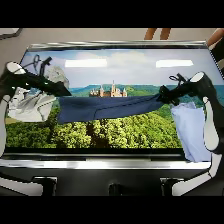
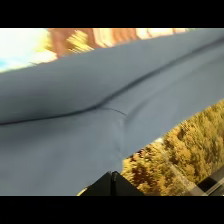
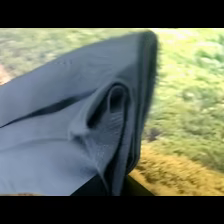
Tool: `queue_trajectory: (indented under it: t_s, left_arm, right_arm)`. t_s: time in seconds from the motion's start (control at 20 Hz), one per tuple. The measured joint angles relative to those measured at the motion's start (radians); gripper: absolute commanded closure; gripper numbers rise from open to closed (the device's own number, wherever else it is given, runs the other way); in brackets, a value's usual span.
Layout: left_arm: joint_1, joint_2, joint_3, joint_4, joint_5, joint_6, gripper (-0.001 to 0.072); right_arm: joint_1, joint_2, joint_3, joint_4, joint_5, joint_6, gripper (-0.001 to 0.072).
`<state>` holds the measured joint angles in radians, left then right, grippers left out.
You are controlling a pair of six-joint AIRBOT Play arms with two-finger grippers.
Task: Fold the shirts.
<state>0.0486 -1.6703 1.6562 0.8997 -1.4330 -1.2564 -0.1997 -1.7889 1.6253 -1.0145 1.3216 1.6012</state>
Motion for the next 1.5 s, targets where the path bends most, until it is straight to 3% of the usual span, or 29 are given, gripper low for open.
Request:
queue_trajectory:
  t_s: [0.35, 0.5, 0.65, 0.85, 0.95, 1.1, 1.25, 1.5]
  left_arm:
    - [-0.309, -0.1, -0.187, -0.247, 0.284, 0.0, 0.0678]
    - [-0.427, -0.187, -0.201, -0.44, 0.384, 0.001, 0.0678]
    - [-0.523, -0.264, -0.198, -0.656, 0.431, 0.029, 0.0678]
    - [-0.592, -0.304, -0.197, -0.807, 0.432, 0.084, 0.0683]
    - [-0.563, -0.273, -0.199, -0.801, 0.435, 0.102, 0.0683]
    - [-0.426, -0.15, -0.203, -0.65, 0.435, 0.084, 0.0682]
    - [-0.214, 0.035, -0.203, -0.486, 0.423, 0.045, 0.0681]
    - [0.133, 0.357, -0.203, -0.372, 0.389, 0.025, 0.0681]
  right_arm:
    - [0.131, 0.35, 0.0, 0.006, 0.014, -0.083, 0.0675]
    - [0.204, 0.463, 0.0, 0.005, 0.028, -0.092, 0.0674]
    - [0.255, 0.529, 0.0, -0.006, 0.057, -0.095, 0.0674]
    - [0.284, 0.557, 0.0, -0.013, 0.058, -0.095, 0.0675]
    - [0.298, 0.541, 0.0, -0.017, 0.031, -0.095, 0.0675]
    - [0.361, 0.463, 0.0, 0.011, -0.043, -0.095, 0.0675]
    - [0.467, 0.343, 0.0, 0.066, -0.13, -0.095, 0.0674]
    - [0.623, 0.111, 0.0, 0.21, -0.308, -0.064, 0.0672]
